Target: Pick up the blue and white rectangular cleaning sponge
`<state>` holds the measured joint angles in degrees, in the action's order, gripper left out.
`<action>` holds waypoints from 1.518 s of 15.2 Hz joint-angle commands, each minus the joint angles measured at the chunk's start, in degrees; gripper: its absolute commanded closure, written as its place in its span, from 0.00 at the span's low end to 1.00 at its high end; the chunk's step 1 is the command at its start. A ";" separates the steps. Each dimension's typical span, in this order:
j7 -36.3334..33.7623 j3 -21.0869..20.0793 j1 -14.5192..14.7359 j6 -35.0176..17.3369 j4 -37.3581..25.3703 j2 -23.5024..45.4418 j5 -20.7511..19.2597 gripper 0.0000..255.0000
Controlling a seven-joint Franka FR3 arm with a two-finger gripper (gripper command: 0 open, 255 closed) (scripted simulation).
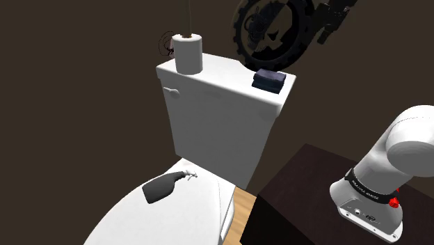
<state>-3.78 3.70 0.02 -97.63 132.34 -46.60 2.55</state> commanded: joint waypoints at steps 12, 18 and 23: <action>1.82 -4.80 7.81 -13.19 -2.10 15.51 4.07 0.00; 2.59 -5.98 9.16 -17.80 -1.01 19.08 4.93 0.00; 2.96 -6.07 9.24 -21.36 2.30 19.35 5.17 0.00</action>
<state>-0.85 -2.33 9.24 -118.47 134.23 -27.33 7.68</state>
